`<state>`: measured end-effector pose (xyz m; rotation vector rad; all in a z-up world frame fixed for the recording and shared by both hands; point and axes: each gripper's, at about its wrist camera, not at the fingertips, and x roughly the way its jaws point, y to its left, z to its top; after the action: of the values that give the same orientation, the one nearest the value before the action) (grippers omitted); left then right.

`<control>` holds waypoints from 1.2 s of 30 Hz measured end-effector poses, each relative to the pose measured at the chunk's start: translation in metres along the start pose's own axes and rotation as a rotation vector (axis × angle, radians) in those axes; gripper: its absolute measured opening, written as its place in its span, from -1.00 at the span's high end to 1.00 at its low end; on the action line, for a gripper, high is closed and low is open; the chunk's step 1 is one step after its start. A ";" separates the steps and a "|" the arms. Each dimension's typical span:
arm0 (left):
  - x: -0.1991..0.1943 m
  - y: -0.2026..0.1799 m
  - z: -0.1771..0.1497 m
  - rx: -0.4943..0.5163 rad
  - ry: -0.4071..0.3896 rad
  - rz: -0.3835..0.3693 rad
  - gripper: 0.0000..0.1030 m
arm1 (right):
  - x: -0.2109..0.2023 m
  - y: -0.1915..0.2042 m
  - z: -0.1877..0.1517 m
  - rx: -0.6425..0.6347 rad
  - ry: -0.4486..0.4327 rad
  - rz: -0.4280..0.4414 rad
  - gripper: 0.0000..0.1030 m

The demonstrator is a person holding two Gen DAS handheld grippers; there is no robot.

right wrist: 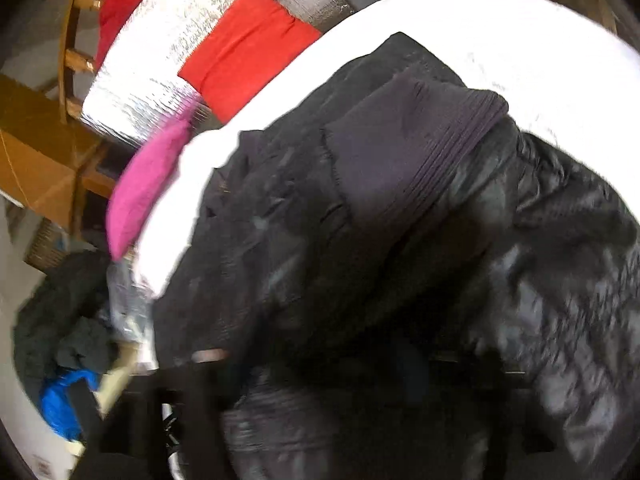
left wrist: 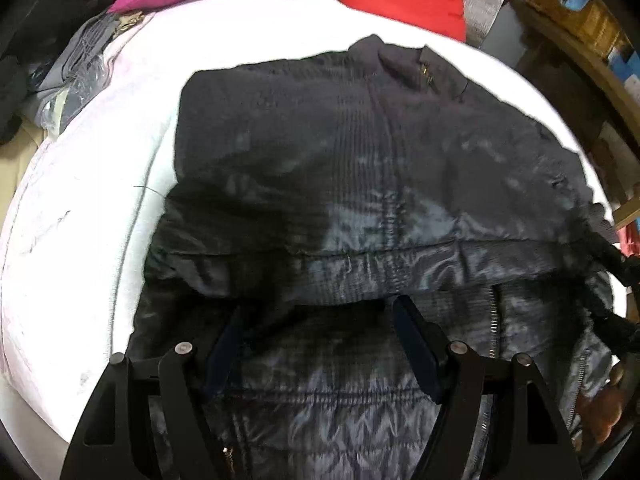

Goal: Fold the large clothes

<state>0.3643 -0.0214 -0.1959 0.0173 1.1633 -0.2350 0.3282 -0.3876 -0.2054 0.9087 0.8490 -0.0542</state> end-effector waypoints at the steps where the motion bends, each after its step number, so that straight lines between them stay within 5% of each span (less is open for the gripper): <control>1: -0.004 0.002 -0.002 -0.017 0.004 -0.023 -0.45 | -0.001 0.005 -0.003 -0.013 0.006 0.011 -0.52; 6: -0.006 0.030 -0.015 -0.183 0.081 -0.192 -0.46 | 0.020 0.025 -0.010 -0.039 0.119 0.040 -0.52; 14: 0.010 0.043 -0.013 -0.325 0.091 -0.287 -0.47 | 0.054 0.035 -0.007 -0.063 0.153 0.028 -0.50; 19: 0.013 0.054 -0.011 -0.402 0.028 -0.326 -0.43 | 0.053 0.025 0.000 -0.071 0.111 0.042 0.08; 21: 0.012 0.059 -0.008 -0.423 -0.001 -0.335 -0.06 | 0.052 0.020 0.004 -0.056 0.113 0.060 0.21; 30: 0.003 0.064 -0.012 -0.449 -0.048 -0.393 0.63 | 0.045 0.022 0.011 -0.057 0.128 0.122 0.33; 36: -0.022 0.066 -0.023 -0.413 -0.105 -0.327 0.72 | 0.027 0.022 0.014 -0.069 0.124 0.189 0.38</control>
<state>0.3480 0.0497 -0.1921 -0.5454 1.0878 -0.2760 0.3637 -0.3754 -0.2046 0.9303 0.8706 0.1958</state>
